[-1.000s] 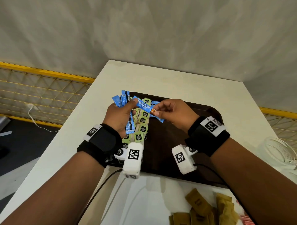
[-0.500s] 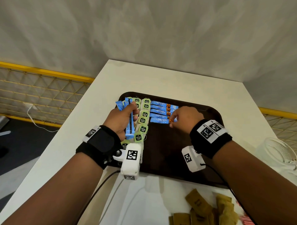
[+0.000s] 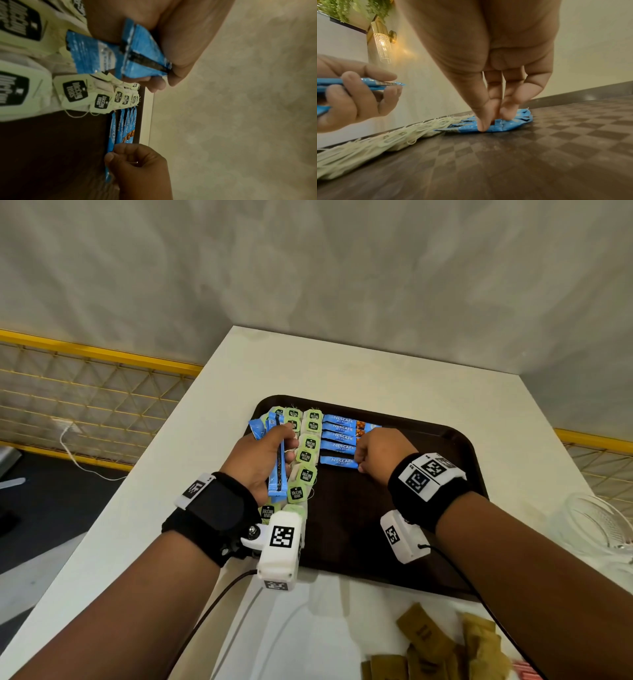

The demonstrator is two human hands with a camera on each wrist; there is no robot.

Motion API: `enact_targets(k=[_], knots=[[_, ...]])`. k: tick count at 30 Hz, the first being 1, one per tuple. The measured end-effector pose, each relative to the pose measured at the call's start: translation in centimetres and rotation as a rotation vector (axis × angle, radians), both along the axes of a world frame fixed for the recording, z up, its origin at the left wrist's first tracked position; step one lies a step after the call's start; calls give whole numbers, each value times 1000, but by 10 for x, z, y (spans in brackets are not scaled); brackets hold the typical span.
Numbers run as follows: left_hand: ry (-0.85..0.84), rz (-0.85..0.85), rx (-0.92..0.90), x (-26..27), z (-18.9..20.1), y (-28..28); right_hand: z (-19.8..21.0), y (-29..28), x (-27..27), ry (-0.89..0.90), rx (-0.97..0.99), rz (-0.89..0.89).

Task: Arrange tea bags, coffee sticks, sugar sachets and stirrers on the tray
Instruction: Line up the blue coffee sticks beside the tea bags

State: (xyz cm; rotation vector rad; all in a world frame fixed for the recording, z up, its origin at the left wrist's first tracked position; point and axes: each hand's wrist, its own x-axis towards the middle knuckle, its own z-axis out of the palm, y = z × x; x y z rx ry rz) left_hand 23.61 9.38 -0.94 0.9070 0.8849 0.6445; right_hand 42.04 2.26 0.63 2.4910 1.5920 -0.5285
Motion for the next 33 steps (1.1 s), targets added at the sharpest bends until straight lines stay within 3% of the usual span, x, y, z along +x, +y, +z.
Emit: enact_targets(k=[10, 13, 17, 24, 26, 31, 33], knots=[[-6, 1, -26, -5, -1, -1, -2, 4, -2, 2, 178, 7], [-15, 11, 34, -3, 0, -3, 6, -1, -15, 224, 378, 1], [-50, -17, 24, 0, 4, -6, 17, -8, -42, 599, 364, 51], [-28, 32, 112, 4, 6, -11, 7, -12, -40, 714, 478, -34], [-4, 49, 105, 1, 6, -10, 9, -16, -34, 678, 559, -53], [-41, -10, 36, -2, 8, -9, 14, -30, -22, 195, 600, 83], [-17, -20, 40, -1, 7, -11, 12, -36, -22, 82, 588, 116]])
